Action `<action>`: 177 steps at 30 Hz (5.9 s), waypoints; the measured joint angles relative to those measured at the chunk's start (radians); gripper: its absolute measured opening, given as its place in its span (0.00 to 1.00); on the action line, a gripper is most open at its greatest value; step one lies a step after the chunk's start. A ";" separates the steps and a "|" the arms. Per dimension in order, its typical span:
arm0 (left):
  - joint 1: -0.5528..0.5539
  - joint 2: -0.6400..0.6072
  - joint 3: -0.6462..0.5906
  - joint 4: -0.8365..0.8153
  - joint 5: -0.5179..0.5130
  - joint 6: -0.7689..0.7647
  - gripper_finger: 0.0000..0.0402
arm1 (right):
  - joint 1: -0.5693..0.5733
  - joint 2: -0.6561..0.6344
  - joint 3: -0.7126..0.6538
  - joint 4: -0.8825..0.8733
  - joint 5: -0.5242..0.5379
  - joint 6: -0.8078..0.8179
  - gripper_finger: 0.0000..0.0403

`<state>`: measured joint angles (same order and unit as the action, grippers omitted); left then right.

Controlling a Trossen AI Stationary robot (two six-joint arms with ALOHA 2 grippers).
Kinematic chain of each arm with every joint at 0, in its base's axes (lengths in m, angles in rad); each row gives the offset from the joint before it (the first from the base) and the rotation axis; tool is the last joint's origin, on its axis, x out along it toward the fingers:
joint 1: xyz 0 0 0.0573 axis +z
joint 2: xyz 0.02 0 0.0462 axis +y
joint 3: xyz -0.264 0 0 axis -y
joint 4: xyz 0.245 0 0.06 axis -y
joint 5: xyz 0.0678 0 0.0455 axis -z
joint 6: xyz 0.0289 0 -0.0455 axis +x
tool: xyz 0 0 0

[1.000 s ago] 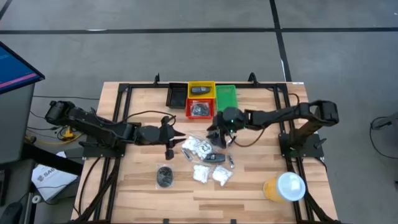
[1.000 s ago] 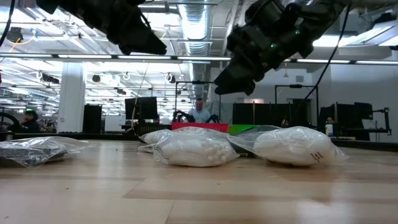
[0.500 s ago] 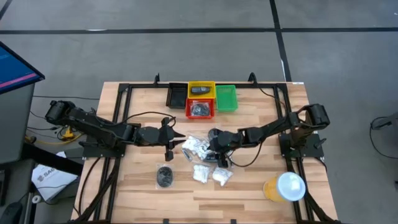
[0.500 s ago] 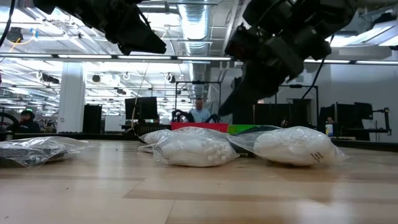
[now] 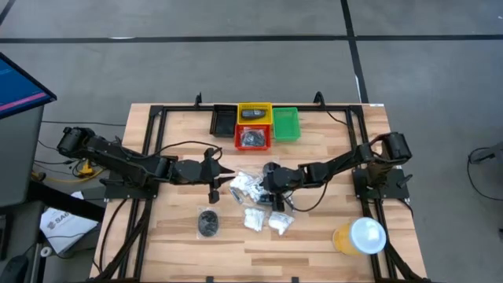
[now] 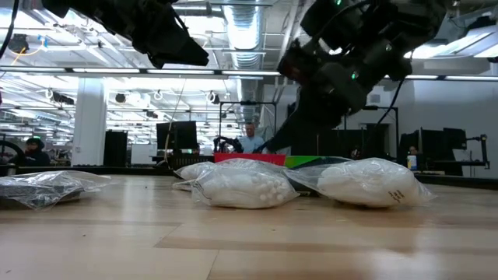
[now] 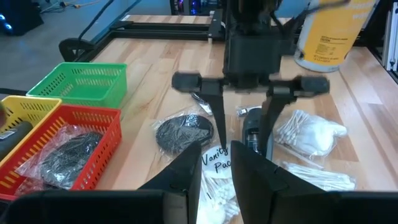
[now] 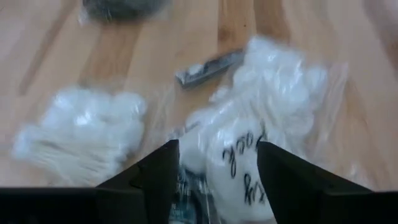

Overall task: Pick & Place Travel size toiletries
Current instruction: Put the cotton pack into the black bin

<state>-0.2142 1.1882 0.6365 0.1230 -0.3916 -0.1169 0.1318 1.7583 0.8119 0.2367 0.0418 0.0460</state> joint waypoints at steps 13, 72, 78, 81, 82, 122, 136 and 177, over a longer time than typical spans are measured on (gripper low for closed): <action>0.000 0.000 0.000 0.009 0.000 0.004 0.19 | 0.013 0.101 0.046 0.036 0.001 -0.001 0.59; 0.013 0.000 0.000 0.152 -0.005 0.321 0.40 | 0.034 -0.243 0.275 -0.216 0.139 -0.135 0.00; 0.014 0.000 0.000 0.208 0.000 0.382 0.49 | 0.022 -0.243 0.275 -0.149 0.088 -0.134 0.00; 0.014 0.000 0.000 0.249 0.024 0.401 0.51 | 0.012 -0.243 0.275 -0.128 0.061 -0.133 0.00; 0.014 0.000 0.000 0.254 0.042 0.417 0.51 | 0.008 -0.243 0.275 -0.125 0.059 -0.133 0.00; 0.300 0.000 -0.002 0.077 -0.149 0.397 0.05 | -0.136 -0.242 0.276 -0.263 0.037 -0.132 0.32; 0.668 0.079 -0.043 0.105 0.105 0.300 0.05 | -0.119 -0.242 0.275 -0.266 0.037 -0.135 0.31; 0.850 0.333 -0.041 0.343 0.241 0.322 0.38 | -0.120 -0.242 0.275 -0.292 0.037 -0.151 0.31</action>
<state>0.6353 1.5211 0.5957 0.4664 -0.1510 0.2047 0.0120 1.5162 1.0870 -0.0551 0.0784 -0.1051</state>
